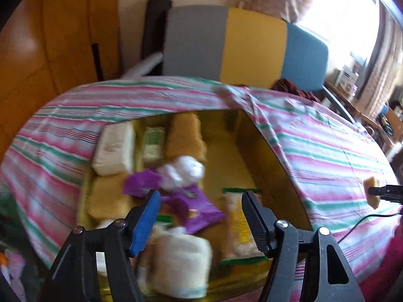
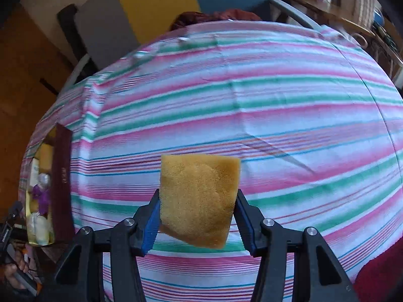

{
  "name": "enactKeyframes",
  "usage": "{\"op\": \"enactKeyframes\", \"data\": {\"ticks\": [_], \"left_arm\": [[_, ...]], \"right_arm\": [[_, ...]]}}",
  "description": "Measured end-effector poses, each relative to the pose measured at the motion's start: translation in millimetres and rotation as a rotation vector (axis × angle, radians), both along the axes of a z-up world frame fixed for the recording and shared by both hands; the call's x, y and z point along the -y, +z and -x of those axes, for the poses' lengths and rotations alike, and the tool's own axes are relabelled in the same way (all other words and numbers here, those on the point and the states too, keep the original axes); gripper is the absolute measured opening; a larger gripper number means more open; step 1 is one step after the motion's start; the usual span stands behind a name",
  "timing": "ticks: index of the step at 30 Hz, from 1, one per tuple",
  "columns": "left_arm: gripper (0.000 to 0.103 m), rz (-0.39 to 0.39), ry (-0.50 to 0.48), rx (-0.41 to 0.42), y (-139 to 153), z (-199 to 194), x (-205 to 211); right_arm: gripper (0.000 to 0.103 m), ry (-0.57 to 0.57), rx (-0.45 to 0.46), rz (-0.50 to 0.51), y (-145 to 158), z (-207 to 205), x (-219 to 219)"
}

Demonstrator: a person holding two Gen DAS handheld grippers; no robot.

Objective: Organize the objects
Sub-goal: 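Carry the flat sponge cake into the tray and open the right gripper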

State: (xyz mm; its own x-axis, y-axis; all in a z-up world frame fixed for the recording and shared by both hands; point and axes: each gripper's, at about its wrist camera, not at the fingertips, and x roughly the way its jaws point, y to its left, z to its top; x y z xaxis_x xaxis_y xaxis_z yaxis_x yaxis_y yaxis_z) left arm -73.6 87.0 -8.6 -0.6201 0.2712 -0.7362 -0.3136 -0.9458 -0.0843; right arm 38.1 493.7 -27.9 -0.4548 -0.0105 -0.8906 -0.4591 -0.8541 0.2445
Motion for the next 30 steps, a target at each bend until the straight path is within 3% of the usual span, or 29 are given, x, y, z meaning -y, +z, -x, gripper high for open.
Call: {"op": "enactKeyframes", "data": {"ticks": [8,13,16,18,22,28,30], "left_arm": [[0.073,0.003,0.094,-0.032,9,-5,43],[0.076,0.005,0.135,-0.028,8,-7,60],[0.077,0.006,0.156,-0.019,5,-7,67],[0.085,0.008,0.169,-0.02,3,-7,70],[0.089,0.012,0.189,-0.024,-1,-7,74],[0.101,0.014,0.21,-0.022,-5,-5,77],[0.102,0.02,0.21,-0.02,-6,-6,76]], "right_arm": [[0.054,0.407,-0.19,-0.019,54,95,175],[0.054,0.56,-0.168,-0.092,45,142,256],[0.054,0.585,-0.119,-0.122,27,165,277],[0.055,0.586,-0.092,-0.142,16,178,283],[0.056,0.586,-0.043,-0.146,-3,194,285],[0.07,0.567,-0.018,-0.138,-16,197,279],[0.071,0.556,-0.023,-0.134,-16,196,278]]}}
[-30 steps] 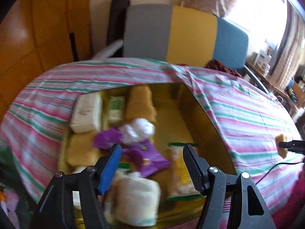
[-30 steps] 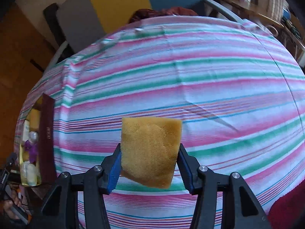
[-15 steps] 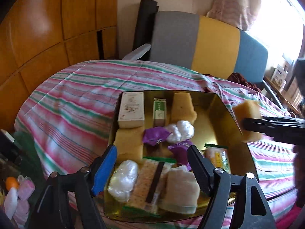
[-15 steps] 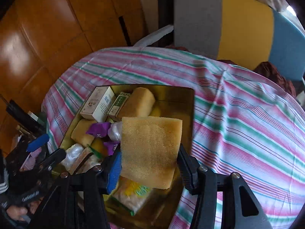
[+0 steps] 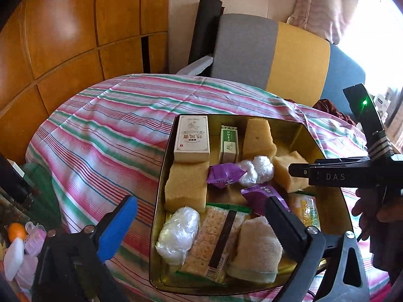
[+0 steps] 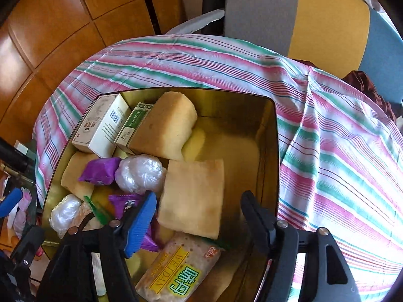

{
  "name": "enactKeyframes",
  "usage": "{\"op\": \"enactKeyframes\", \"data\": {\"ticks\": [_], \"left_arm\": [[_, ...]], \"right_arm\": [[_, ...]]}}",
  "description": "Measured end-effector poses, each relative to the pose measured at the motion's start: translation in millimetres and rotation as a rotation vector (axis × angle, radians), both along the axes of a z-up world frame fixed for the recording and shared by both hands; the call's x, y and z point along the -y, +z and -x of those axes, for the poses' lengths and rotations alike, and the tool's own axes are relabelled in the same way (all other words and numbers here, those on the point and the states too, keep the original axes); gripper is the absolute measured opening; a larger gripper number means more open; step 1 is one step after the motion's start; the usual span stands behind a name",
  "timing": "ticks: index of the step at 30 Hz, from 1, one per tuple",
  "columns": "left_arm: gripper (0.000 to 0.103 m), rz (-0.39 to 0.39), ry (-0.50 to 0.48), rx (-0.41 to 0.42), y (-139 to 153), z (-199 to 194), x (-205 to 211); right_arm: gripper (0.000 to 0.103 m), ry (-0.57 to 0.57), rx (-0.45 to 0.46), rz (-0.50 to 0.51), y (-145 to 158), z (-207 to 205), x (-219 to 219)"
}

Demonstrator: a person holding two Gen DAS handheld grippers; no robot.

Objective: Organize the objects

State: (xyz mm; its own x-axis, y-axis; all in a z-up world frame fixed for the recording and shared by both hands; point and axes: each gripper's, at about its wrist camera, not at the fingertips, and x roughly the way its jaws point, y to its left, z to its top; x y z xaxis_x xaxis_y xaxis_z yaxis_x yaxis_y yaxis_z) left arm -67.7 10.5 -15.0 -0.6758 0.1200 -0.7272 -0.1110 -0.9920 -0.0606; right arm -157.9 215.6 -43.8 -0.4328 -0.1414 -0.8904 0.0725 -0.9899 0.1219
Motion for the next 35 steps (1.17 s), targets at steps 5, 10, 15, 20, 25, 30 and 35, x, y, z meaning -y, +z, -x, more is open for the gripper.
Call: {"op": "enactKeyframes", "data": {"ticks": [5,10,15,20,25,30,35], "left_arm": [[0.103,0.018,-0.002,-0.007,1,-3,-4],[0.103,0.04,0.007,-0.012,3,-6,-7],[0.103,0.042,0.011,-0.034,7,-16,-10],[0.103,0.04,0.021,-0.061,14,-26,-13],[0.103,0.062,0.02,-0.084,16,-36,-17],[0.102,0.068,0.008,-0.104,19,-46,-20],[0.101,0.068,-0.001,-0.114,22,-51,-22]], "right_arm": [[0.071,-0.009,-0.045,0.012,12,-13,-1],[0.071,-0.049,-0.13,-0.008,29,-40,0],[0.071,-0.102,-0.204,-0.038,44,-74,-2],[0.071,-0.137,-0.242,-0.054,53,-107,-4],[0.071,-0.148,-0.243,-0.069,51,-131,-1],[0.071,-0.163,-0.243,-0.077,46,-143,2],[0.071,-0.174,-0.261,-0.085,44,-146,4]]}}
